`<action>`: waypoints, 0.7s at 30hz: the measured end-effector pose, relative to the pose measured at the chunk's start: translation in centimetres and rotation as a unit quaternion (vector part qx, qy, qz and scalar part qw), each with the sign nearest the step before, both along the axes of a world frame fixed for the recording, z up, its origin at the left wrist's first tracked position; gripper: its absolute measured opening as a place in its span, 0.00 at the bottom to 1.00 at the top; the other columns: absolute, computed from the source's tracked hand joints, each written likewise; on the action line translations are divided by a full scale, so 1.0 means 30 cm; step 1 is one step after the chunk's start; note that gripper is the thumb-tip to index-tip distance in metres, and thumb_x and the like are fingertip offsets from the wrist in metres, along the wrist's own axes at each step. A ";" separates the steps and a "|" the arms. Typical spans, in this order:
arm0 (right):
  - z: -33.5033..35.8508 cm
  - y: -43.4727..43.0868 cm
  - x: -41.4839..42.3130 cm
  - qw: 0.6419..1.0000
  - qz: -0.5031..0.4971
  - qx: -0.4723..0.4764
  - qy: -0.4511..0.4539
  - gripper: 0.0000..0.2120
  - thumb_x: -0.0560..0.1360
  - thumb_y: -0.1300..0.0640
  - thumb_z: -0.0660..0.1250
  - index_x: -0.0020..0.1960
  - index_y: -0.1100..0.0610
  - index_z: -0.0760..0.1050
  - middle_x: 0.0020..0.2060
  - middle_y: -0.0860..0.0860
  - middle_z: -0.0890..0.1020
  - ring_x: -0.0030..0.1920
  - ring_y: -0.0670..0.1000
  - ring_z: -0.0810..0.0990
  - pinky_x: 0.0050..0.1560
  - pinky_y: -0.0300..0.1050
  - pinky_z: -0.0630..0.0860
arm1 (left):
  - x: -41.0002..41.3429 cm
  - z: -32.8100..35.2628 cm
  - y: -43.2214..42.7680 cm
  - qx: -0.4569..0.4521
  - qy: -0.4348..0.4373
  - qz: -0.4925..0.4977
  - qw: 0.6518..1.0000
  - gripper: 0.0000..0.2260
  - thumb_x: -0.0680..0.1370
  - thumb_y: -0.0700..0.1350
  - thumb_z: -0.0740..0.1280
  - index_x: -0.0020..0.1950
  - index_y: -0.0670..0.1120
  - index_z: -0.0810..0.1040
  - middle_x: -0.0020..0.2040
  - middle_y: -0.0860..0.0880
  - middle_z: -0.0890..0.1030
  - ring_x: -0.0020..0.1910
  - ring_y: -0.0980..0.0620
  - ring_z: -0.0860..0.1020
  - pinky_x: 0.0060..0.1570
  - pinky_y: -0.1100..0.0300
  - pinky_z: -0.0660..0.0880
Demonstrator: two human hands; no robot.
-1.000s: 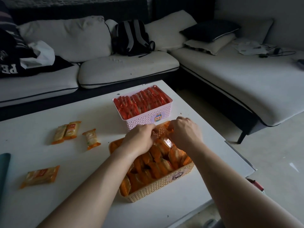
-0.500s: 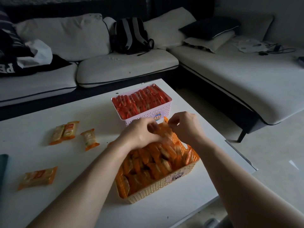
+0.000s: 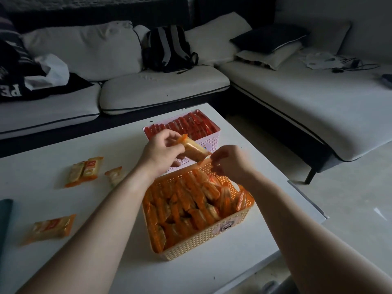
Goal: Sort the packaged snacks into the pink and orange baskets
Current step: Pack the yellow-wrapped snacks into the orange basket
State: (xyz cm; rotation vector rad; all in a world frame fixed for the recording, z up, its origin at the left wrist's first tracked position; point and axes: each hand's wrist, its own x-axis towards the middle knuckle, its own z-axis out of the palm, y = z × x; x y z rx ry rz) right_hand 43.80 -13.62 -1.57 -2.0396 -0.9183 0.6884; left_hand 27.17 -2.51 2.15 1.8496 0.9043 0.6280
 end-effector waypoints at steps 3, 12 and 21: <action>0.017 -0.007 0.019 0.994 -0.067 0.078 0.037 0.14 0.81 0.66 0.61 0.63 0.57 0.77 0.53 0.54 0.83 0.48 0.55 0.85 0.48 0.59 0.85 | 0.048 -0.013 -0.004 0.037 0.011 -0.034 0.999 0.08 0.77 0.38 0.70 0.50 0.51 0.80 0.48 0.50 0.82 0.46 0.52 0.81 0.42 0.57 0.82; 0.020 -0.023 0.061 0.986 -0.153 0.057 0.027 0.05 0.81 0.57 0.63 0.57 0.55 0.72 0.51 0.56 0.83 0.45 0.55 0.86 0.48 0.57 0.85 | 0.099 -0.068 0.003 0.185 0.061 -0.093 0.976 0.10 0.75 0.39 0.74 0.41 0.54 0.80 0.49 0.55 0.85 0.48 0.57 0.83 0.45 0.58 0.82; 0.035 -0.031 0.048 0.997 -0.075 0.014 -0.026 0.11 0.80 0.65 0.62 0.57 0.57 0.81 0.43 0.53 0.86 0.37 0.50 0.86 0.42 0.52 0.86 | 0.201 -0.083 -0.059 0.326 0.192 -0.201 0.904 0.06 0.78 0.39 0.72 0.53 0.47 0.85 0.50 0.49 0.84 0.48 0.51 0.81 0.47 0.61 0.77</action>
